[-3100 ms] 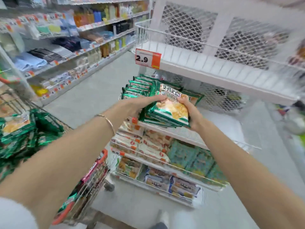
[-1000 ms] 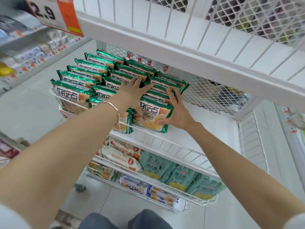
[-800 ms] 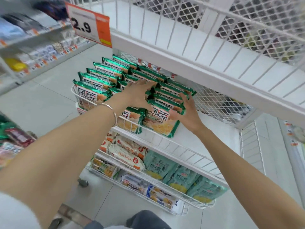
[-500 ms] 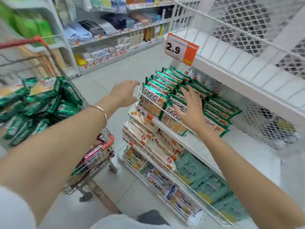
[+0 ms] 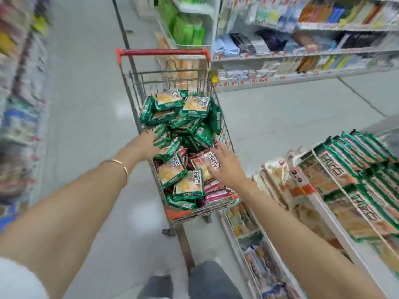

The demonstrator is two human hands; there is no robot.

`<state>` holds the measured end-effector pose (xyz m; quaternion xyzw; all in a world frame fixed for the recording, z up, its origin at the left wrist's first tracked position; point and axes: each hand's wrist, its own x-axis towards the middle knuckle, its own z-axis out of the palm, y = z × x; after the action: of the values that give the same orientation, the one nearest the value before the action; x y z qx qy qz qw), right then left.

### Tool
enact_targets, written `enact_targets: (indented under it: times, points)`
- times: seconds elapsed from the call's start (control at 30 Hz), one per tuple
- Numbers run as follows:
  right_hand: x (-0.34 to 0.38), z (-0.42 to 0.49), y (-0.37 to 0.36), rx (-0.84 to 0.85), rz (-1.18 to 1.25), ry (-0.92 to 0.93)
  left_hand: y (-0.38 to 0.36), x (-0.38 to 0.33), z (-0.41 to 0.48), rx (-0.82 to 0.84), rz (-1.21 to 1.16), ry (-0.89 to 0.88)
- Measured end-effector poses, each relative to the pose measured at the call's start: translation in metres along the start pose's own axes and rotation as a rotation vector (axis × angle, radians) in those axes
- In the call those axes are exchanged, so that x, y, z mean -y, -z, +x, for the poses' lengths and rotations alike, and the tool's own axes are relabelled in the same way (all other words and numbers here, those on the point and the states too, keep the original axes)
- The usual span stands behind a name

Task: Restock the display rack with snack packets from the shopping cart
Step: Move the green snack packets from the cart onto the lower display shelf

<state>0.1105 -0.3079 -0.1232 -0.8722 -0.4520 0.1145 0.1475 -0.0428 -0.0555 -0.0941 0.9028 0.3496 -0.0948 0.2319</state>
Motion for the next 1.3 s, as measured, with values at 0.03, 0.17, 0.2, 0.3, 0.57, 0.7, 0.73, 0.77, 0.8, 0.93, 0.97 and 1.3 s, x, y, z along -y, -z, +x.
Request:
enact_targets:
  times: [0.03, 0.17, 0.2, 0.3, 0.57, 0.7, 0.73, 0.77, 0.8, 0.93, 0.97, 1.3]
  points:
    - [0.002, 0.009, -0.007, 0.048, -0.014, 0.004, -0.001, 0.013, 0.001, -0.006, -0.019, 0.038]
    - [0.006, 0.05, -0.005, 0.184, 0.168, -0.082, 0.0, 0.048, 0.014, -0.032, 0.027, 0.2]
    - [0.004, 0.066, -0.001, 0.192, 0.287, -0.142, 0.002, 0.052, 0.019, -0.049, 0.028, 0.231]
    - [-0.01, 0.134, 0.008, 0.139, 0.575, -0.361, 0.013, 0.06, 0.041, -0.092, 0.018, 0.298]
    - [-0.029, 0.272, 0.022, 0.173, 0.735, -0.603, 0.024, 0.017, 0.101, -0.182, -0.191, 0.415]
    - [-0.041, 0.288, 0.022, -0.033, 0.465, -0.486, 0.028, 0.008, 0.118, -0.24, -0.352, 0.426]
    - [-0.042, 0.29, 0.025, -0.04, 0.483, -0.474, 0.03, 0.007, 0.123, -0.246, -0.38, 0.429]
    - [-0.042, 0.292, 0.028, 0.009, 0.495, -0.484, 0.033, 0.006, 0.128, -0.244, -0.391, 0.425]
    - [-0.041, 0.292, 0.029, 0.095, 0.492, -0.513, 0.035, 0.003, 0.132, -0.239, -0.399, 0.42]
    - [-0.046, 0.291, 0.014, 0.246, 0.333, -0.444, 0.038, -0.011, 0.148, -0.233, -0.544, 0.413]
    - [-0.047, 0.29, 0.015, 0.216, 0.323, -0.42, 0.037, -0.013, 0.151, -0.216, -0.582, 0.405]
    - [-0.054, 0.234, 0.114, 0.396, 0.58, -0.051, 0.021, -0.047, 0.134, 0.362, -0.891, 0.238]
